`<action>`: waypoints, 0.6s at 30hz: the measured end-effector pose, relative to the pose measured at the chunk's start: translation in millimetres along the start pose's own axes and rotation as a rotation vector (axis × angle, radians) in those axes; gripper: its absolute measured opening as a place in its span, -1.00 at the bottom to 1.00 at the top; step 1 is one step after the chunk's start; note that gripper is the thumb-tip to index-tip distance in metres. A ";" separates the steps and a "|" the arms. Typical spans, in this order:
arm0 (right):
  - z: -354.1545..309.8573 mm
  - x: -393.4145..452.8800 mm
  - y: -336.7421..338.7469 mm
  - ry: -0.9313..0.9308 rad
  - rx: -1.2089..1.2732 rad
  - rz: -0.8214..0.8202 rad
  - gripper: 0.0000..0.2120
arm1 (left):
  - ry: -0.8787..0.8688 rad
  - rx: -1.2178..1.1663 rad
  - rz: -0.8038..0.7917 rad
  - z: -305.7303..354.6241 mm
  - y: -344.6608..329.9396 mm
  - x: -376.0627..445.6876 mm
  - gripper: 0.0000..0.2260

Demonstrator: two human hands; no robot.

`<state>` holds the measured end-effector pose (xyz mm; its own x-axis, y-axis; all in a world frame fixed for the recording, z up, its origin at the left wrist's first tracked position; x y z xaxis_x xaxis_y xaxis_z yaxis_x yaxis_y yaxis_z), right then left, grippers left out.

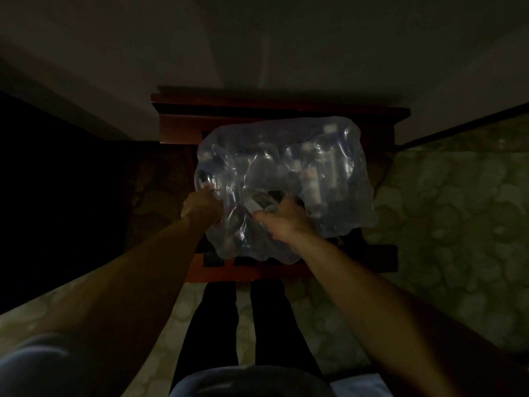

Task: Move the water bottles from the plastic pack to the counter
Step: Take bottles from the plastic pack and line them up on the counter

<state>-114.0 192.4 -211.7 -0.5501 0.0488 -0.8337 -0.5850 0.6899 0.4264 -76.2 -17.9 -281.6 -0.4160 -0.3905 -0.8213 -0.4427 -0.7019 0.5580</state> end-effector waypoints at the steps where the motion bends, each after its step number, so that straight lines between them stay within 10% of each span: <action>1: -0.9 -0.7 0.2 0.007 -0.004 0.000 -0.35 | 0.009 -0.005 0.019 0.1 0.7 0.3 -0.70; 18: 1.7 -22.3 9.3 -0.025 -0.162 0.044 -0.19 | 0.002 -0.908 -0.060 -36.2 -1.8 -31.7 -0.76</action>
<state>-106.2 199.0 -189.7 -0.5639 0.0958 -0.8203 -0.6498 0.5616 0.5122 -33.5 -25.8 -260.8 -0.4106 -0.3388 -0.8465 0.3329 -0.9200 0.2067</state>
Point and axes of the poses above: each hand's wrist, its own x-axis towards the middle knuckle, its own y-axis out of the back of the hand, z = x × y, the point moved 10 cm from there along x, towards the middle knuckle, and after that the axes turned 1 degree about -y, right-handed, at the moved point
